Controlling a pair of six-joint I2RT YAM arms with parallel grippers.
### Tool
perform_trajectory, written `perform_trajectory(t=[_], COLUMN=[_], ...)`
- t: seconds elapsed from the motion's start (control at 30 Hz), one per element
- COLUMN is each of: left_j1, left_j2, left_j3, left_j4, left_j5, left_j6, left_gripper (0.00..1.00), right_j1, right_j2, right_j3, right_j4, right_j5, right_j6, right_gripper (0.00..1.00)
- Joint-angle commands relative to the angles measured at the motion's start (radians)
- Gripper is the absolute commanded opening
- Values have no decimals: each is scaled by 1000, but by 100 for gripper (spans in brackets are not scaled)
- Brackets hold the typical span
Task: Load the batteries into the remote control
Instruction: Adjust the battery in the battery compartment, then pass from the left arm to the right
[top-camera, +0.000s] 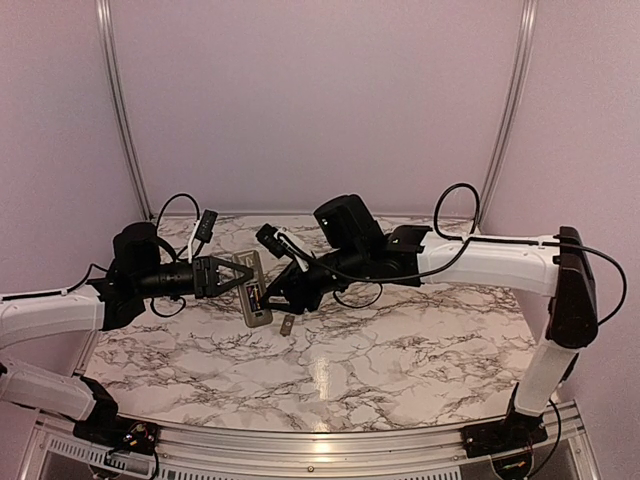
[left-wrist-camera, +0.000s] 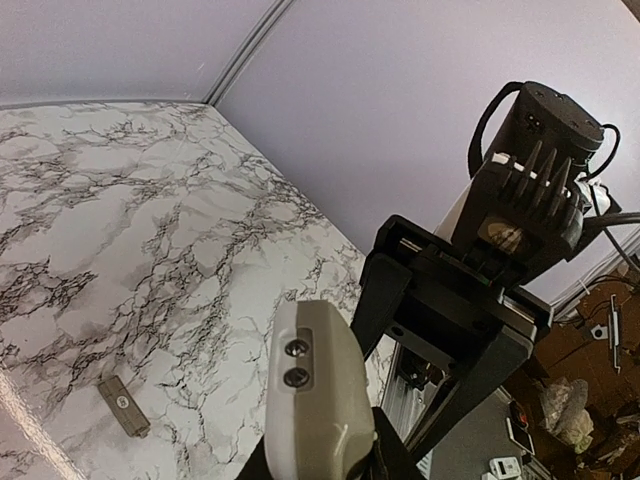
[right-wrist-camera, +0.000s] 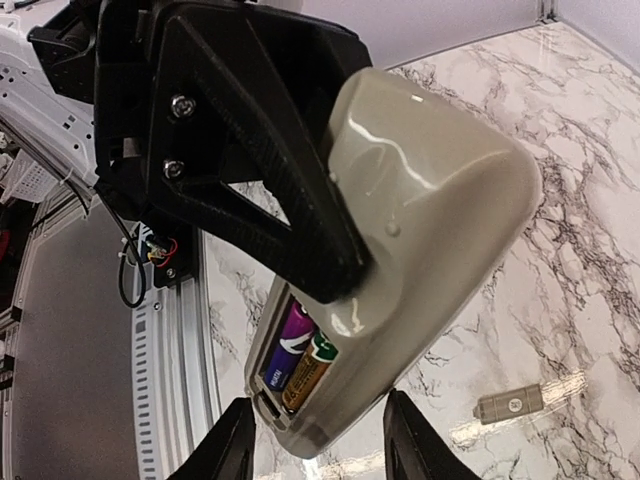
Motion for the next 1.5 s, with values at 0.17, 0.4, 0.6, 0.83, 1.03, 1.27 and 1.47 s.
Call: perform_trajectory(t=[0.17, 0.4, 0.6, 0.83, 1.03, 1.27, 1.47], left_j1=[-20, -49, -78, -106, -125, -138, -138], left_j2=[16, 23, 35, 50, 48, 57, 52], left_j3=[13, 22, 27, 33, 42, 57, 62], left_j4=[17, 22, 21, 20, 17, 8, -5], left_j5=[74, 108, 130, 147, 153, 143, 112], left_j6=[40, 50, 66, 73, 78, 84, 95], left_gripper=[0, 0, 0, 0, 0, 0, 0], right_j1=[-71, -83, -114, -114, -112, -102, -97], right_j2=[-55, -29, -33, -21, 6, 14, 25], right_j3=[-46, -16, -15, -13, -8, -1, 6], right_j4=[137, 169, 219, 244, 281, 275, 244], right_j5=[-237, -304, -351, -389, -436, -468, -476], right_j6=[87, 120, 165, 190, 198, 196, 189], right_gripper=[41, 39, 31, 26, 24, 23, 28])
